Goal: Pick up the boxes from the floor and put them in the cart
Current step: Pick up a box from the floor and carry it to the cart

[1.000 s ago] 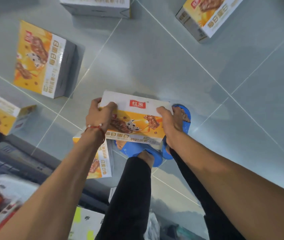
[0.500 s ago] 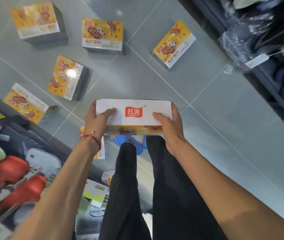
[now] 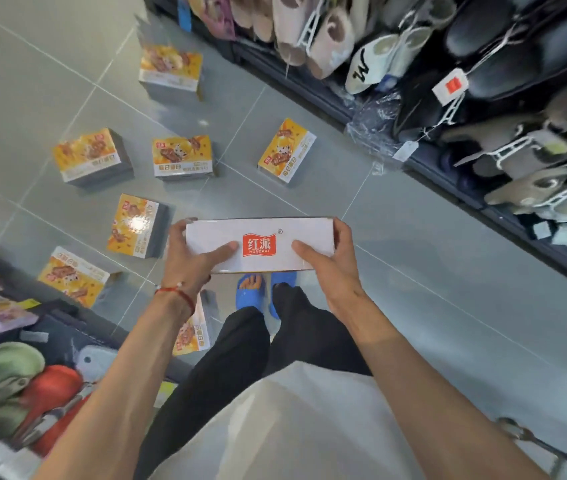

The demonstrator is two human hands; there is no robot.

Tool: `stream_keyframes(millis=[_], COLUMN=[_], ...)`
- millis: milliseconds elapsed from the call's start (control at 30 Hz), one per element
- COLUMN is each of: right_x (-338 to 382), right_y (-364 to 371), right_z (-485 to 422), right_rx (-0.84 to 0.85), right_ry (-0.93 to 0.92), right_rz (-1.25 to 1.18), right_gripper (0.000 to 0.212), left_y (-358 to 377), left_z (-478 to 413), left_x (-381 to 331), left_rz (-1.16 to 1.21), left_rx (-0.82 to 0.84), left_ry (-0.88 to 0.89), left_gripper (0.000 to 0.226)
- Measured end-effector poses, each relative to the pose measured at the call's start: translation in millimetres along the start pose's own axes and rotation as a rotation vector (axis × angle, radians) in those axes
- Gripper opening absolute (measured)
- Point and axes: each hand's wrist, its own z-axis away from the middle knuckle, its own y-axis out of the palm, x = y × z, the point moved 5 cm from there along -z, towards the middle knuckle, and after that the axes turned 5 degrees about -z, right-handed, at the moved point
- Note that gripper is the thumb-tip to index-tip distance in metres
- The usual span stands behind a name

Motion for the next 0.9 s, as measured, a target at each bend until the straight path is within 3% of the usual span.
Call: stream_keyframes(millis=[233,500,700,900], right_x=[11.9,-10.2,-34.3,-73.1], right_y=[-24.1,-63.7,-122.5,-222.1], right_z=[45.1,101.5,140.2,182.3], right_rx=[-0.127,-0.327,-0.515,-0.706], right_ry=[-0.072,-0.087,-0.124,-0.131], right_rz=[-0.062,-0.316,-0.486,-0.627], right_gripper=[0.066,0.070,0.060,0.066], left_y=[13.8,53.3,125.4,237.7], left_z=[29.2,54.4,95.3,160.8], left_x=[-25.8,-58.6,-69.9,-56.3], left_rz=[-0.026,-0.250,-0.428,-0.603], left_rx=[0.137,0.295,0.453,0.584], left_ry=[0.088,0.258,0.354,0.427], left_gripper=[0.068,0.054,0.056,0.056])
